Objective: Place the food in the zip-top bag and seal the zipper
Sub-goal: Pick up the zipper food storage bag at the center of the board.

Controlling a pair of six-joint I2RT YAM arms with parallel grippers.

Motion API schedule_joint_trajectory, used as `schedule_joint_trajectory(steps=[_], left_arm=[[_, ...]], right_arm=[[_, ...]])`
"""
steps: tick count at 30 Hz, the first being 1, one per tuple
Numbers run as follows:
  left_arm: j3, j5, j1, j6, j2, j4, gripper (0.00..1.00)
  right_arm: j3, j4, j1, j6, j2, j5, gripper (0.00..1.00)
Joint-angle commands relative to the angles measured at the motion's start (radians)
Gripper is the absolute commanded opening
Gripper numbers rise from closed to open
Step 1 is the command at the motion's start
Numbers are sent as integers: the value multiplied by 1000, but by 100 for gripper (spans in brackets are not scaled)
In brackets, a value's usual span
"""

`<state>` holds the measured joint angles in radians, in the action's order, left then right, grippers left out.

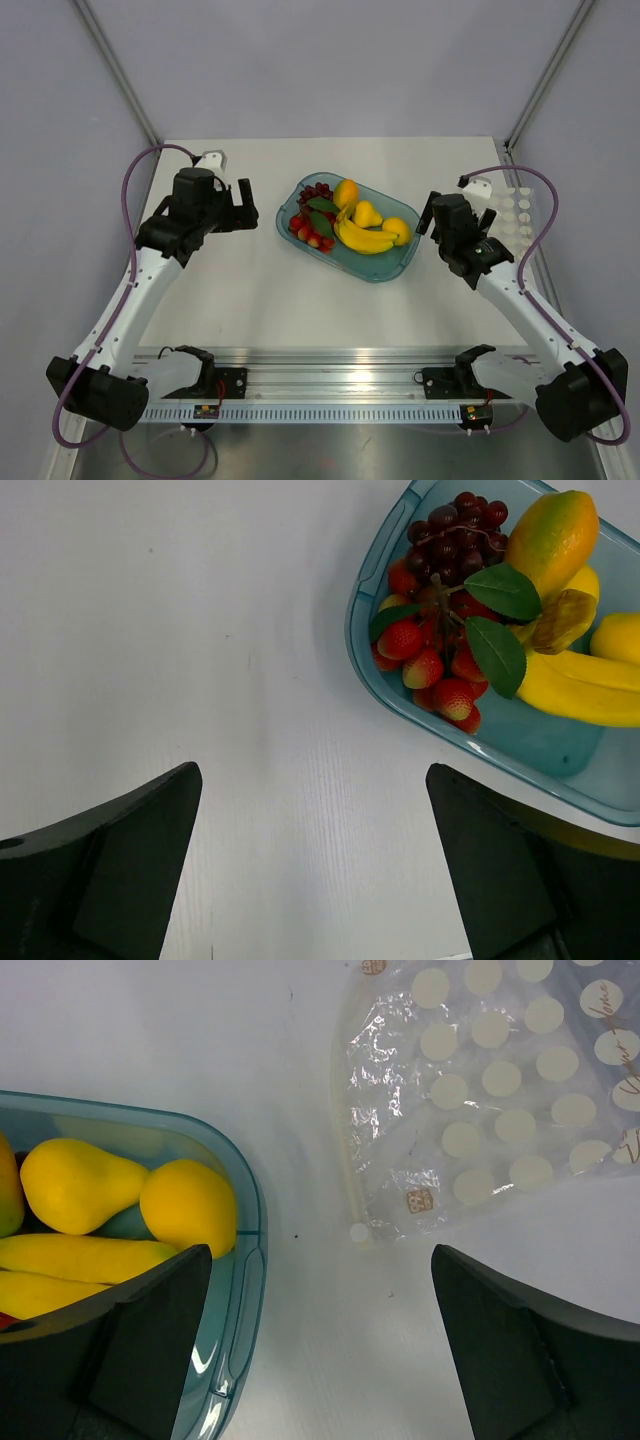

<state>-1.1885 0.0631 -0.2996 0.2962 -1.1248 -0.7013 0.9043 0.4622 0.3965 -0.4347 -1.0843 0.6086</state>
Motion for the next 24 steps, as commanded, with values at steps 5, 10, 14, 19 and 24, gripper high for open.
schedule_joint_trajectory(steps=[5, 10, 14, 19, 24], left_arm=[[0, -17, 1, 3, 17, 40, 99], [-3, -23, 1, 6, 16, 42, 99], [-5, -25, 1, 8, 14, 36, 99], [6, -23, 1, 7, 17, 36, 99], [10, -48, 1, 17, 13, 34, 99]], right_arm=[[5, -42, -1, -12, 40, -9, 99], [10, -23, -1, -9, 32, 0, 99], [11, -14, -2, 8, 18, 37, 99], [68, 24, -51, 79, -77, 73, 99], [96, -3, -281, 79, -166, -166, 99]])
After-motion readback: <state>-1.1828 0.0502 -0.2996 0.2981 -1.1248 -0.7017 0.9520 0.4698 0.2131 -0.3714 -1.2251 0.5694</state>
